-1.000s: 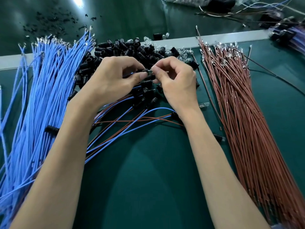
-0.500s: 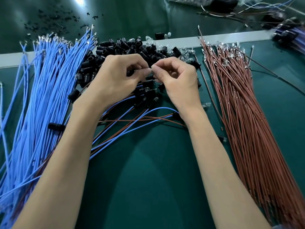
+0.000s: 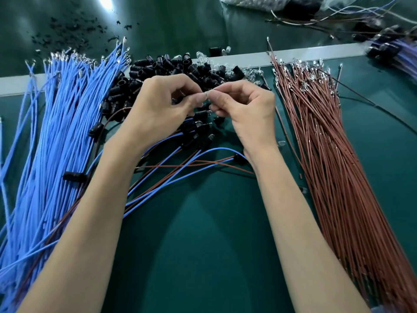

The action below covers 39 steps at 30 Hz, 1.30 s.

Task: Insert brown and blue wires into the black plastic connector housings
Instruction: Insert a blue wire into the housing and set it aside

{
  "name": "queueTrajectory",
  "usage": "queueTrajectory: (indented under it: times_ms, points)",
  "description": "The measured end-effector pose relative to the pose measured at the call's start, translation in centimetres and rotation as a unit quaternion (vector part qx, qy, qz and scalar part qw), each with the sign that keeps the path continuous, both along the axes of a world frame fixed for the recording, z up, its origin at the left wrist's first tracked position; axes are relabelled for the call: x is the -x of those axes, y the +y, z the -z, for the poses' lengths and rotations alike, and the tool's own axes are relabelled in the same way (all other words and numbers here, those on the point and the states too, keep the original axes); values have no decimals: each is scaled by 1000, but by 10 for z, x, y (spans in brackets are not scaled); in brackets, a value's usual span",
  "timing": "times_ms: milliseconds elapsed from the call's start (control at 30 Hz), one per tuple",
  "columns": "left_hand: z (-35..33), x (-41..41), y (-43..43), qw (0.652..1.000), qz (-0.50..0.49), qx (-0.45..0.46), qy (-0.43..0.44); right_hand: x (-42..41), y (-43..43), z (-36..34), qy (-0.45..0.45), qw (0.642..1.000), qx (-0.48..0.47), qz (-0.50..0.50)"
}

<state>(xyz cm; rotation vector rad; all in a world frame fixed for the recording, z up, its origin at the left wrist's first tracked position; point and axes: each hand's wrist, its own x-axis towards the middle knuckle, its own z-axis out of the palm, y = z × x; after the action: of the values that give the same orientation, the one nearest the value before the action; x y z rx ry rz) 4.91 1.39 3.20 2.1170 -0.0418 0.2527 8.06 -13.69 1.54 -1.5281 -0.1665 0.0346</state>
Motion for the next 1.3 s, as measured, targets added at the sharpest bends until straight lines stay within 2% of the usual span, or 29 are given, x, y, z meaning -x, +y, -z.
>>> queueTrajectory:
  times_ms: [167, 233, 300, 367, 467, 900, 1000, 1100, 1200, 1300]
  points:
    - [1, 1, 2, 1000, 6, 17, 8, -1, 1, -1, 0, 999, 15, -44]
    - [2, 0, 3, 1000, -2, 24, 12, -9, -7, -4, -12, 996, 60, -70]
    - [4, -1, 4, 999, -16, 36, 19, -26, -18, -7, -61, 981, 183, -7]
    - [7, -1, 3, 999, -23, 30, 22, -47, -28, -13, -109, 933, 330, 91]
    - [10, -2, 0, 999, -22, 15, 23, -64, -33, -11, -60, 873, 480, 69]
    - [12, -1, 0, 1000, -13, 9, 25, -66, -21, -9, -81, 833, 547, 11]
    - [12, -1, 0, 999, -15, 18, 31, -65, -23, -17, -111, 842, 526, 47]
    - [9, 0, 1, 999, -16, 30, 33, -63, -27, -37, -136, 908, 390, 70]
    - [7, 1, 1, 998, -22, 59, 29, -54, -23, -46, -119, 964, 234, -33]
    - [2, 1, 1, 996, -27, 81, 22, -43, -9, -40, -53, 985, 112, -121]
